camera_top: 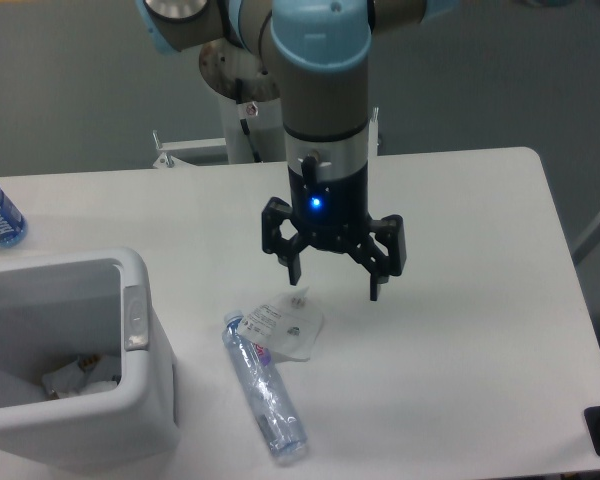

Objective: Place the trash in the trash can
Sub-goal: 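Lower the open gripper onto the clear plastic wrapper and close it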

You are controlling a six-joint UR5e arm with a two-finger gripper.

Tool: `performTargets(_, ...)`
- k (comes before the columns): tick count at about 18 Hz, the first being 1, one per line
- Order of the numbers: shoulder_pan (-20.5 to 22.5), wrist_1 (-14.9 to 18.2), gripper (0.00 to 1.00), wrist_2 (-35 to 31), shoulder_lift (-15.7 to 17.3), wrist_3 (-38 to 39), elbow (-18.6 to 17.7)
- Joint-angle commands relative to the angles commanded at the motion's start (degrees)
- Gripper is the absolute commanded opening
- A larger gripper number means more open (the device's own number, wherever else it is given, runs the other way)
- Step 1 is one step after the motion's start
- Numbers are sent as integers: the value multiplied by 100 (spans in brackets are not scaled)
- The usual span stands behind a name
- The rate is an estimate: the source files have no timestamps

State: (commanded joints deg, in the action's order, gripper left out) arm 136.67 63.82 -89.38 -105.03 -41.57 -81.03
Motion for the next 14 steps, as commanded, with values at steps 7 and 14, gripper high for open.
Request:
performTargets(7, -26, -606, 100, -70, -9, 26, -948)
performTargets(14, -289, -897, 100, -299, -61, -931, -1897)
